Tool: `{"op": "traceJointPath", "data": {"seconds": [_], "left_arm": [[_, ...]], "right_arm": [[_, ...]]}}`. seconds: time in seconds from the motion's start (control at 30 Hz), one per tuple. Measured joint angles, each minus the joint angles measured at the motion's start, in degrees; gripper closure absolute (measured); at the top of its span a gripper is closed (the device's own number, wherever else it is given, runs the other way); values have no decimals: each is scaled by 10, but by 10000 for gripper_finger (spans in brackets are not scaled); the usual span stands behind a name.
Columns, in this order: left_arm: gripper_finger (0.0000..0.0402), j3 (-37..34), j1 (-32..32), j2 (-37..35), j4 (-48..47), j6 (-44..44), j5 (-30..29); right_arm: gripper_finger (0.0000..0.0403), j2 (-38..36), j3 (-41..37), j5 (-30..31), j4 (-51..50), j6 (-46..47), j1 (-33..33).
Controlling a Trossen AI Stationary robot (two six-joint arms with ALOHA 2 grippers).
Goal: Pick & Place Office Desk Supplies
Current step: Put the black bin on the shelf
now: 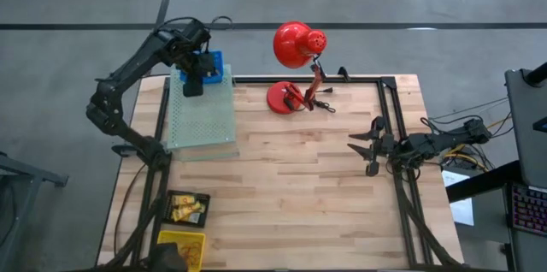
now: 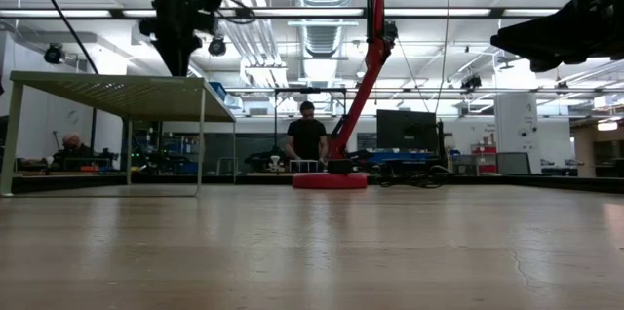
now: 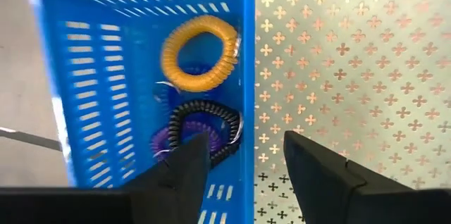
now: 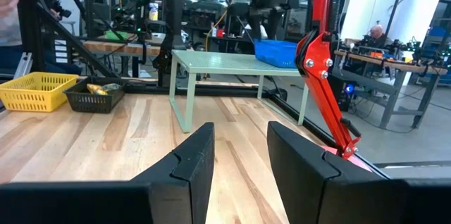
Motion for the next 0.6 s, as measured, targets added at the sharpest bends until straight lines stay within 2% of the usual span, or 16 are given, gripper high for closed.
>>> {"op": "traceJointPath", "data": {"seconds": [0.17,0.33,0.47,0.6], "left_arm": [[218,17,-5,-22,-1,-18,9],[224,20,-31,-51,-2,-77,16],[224,20,-80,-75,-8,-157,17],[224,20,-164,-85,-37,-231,18]], "right_arm": [[275,0,0,0,0,0,0],[275,0,0,0,0,0,0],[275,0,0,0,0,0,0],[275,0,0,0,0,0,0]]}}
